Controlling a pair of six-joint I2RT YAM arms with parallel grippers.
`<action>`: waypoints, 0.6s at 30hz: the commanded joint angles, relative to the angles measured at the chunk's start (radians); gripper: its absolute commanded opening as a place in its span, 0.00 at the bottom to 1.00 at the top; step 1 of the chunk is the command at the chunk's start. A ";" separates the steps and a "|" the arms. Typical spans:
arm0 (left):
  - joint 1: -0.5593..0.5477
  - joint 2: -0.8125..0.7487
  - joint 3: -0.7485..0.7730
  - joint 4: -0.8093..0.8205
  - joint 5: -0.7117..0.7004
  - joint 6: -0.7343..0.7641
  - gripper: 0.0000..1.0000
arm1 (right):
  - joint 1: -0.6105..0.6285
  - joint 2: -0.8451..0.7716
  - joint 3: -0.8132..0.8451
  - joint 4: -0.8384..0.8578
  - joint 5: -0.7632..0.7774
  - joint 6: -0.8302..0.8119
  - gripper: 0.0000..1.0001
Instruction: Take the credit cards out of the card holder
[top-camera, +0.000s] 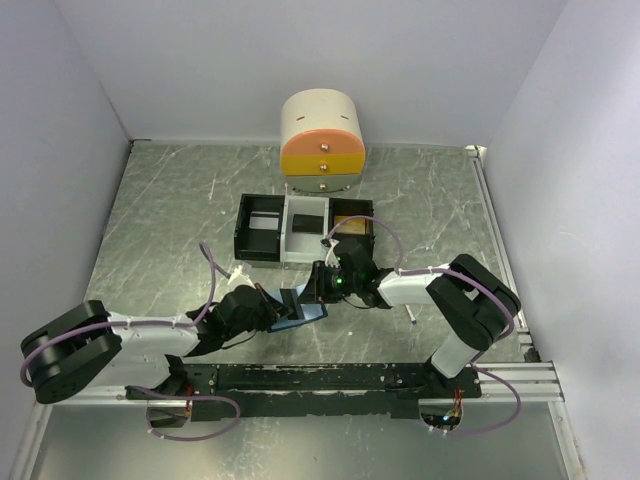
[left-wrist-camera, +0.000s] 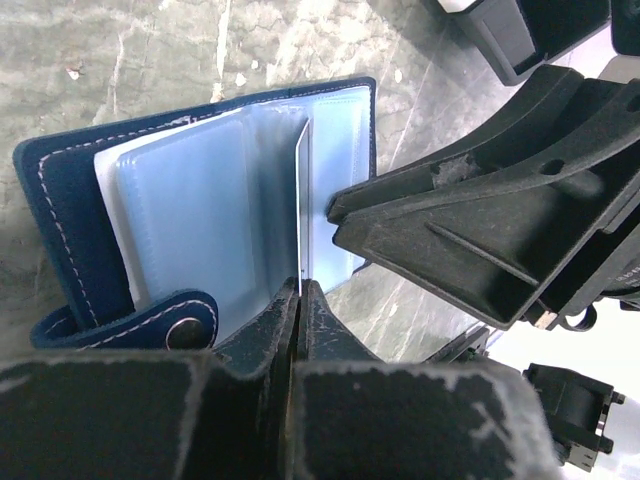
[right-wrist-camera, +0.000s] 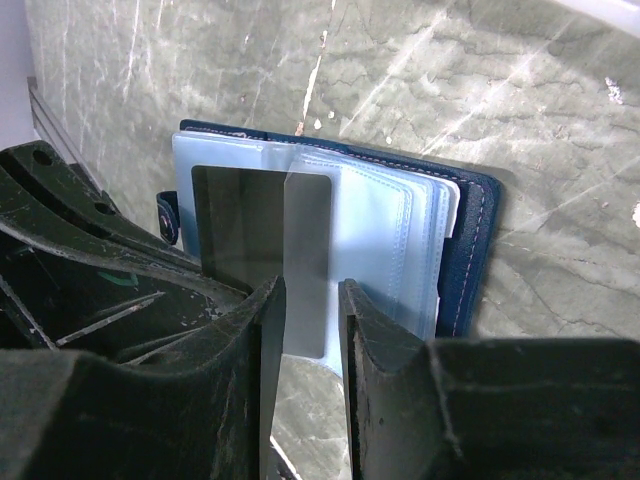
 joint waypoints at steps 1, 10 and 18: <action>-0.007 -0.033 -0.007 -0.045 -0.034 0.002 0.07 | 0.003 0.004 -0.019 -0.085 0.034 -0.012 0.29; -0.006 -0.038 0.006 -0.054 -0.029 0.030 0.18 | 0.005 -0.031 0.021 -0.055 -0.089 -0.013 0.31; -0.006 -0.011 0.009 -0.031 -0.018 0.026 0.25 | 0.010 0.038 0.058 -0.066 -0.113 -0.033 0.31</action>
